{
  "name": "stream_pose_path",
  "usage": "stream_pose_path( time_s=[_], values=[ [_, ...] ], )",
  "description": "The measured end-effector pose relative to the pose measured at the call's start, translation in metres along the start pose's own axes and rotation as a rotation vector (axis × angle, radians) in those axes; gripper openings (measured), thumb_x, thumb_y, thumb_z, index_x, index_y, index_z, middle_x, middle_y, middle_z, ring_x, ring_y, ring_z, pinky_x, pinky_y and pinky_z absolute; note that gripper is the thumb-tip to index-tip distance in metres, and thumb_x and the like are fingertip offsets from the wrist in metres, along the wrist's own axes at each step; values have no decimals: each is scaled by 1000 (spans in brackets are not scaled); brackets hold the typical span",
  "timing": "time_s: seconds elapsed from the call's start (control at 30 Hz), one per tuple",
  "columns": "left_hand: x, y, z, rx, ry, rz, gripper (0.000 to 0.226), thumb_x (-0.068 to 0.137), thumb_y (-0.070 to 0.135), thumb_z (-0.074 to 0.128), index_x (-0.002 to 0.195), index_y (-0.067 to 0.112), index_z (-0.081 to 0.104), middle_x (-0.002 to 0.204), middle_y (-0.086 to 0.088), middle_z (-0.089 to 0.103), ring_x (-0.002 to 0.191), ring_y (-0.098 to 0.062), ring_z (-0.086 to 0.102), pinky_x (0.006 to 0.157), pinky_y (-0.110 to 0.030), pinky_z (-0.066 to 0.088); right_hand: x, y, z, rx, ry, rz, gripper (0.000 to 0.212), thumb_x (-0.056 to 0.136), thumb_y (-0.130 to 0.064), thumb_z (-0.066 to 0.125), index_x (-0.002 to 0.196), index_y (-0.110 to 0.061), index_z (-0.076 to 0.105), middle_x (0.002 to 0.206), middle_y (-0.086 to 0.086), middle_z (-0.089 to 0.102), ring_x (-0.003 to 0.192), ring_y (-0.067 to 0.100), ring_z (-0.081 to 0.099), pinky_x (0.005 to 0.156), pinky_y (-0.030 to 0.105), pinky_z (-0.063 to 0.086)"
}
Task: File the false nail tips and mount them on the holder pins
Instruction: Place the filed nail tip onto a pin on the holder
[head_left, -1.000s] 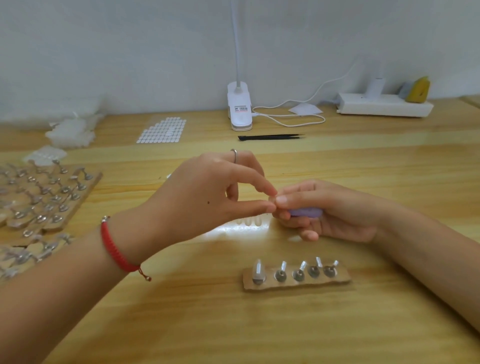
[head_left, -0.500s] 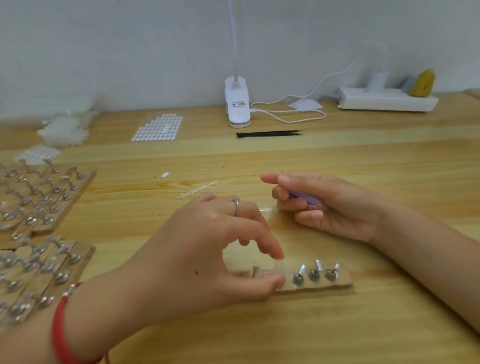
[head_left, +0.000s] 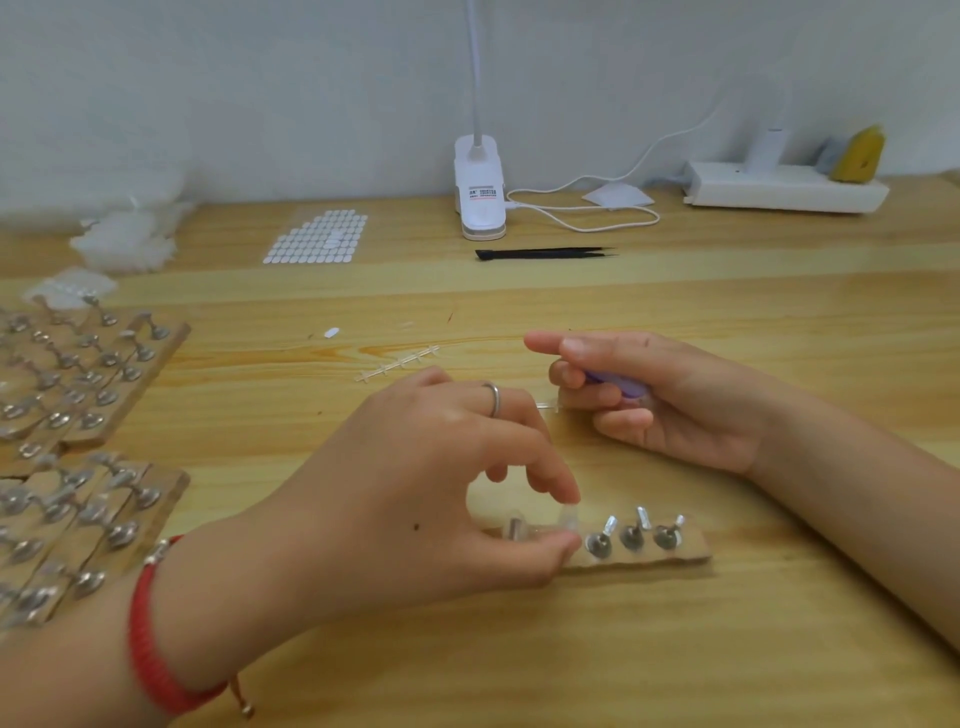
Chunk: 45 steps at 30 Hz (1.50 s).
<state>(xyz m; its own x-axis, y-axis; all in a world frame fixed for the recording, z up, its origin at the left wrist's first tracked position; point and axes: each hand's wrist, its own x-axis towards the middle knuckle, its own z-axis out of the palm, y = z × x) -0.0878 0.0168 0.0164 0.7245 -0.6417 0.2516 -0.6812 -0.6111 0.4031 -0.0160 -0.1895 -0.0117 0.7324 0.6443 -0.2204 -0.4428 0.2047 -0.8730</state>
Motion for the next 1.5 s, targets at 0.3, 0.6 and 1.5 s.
stream_pose_path(
  time_s=[0.3,0.6,1.5],
  values=[
    [1,0,1,11,-18,10,17,73,56,66,82,42,69,83,24,61,67,2,51,75,-19,35,1,1,-2,14,-16,2,28,76,-21,69,102,-18,77,70,-6,57,53,4,45,42,11,40],
    [2,0,-2,17,-57,-9,22,75,61,61,82,42,68,85,25,61,68,0,53,76,-25,38,1,1,-2,12,-17,1,28,76,-20,69,102,-18,77,71,-6,57,52,4,46,43,11,41],
    [10,-5,-19,-30,72,-158,41,69,74,50,98,46,60,86,24,61,86,1,58,72,-23,45,0,-2,-4,415,-25,5,42,58,-3,88,98,-4,74,72,4,53,51,6,46,35,13,40]
  ],
)
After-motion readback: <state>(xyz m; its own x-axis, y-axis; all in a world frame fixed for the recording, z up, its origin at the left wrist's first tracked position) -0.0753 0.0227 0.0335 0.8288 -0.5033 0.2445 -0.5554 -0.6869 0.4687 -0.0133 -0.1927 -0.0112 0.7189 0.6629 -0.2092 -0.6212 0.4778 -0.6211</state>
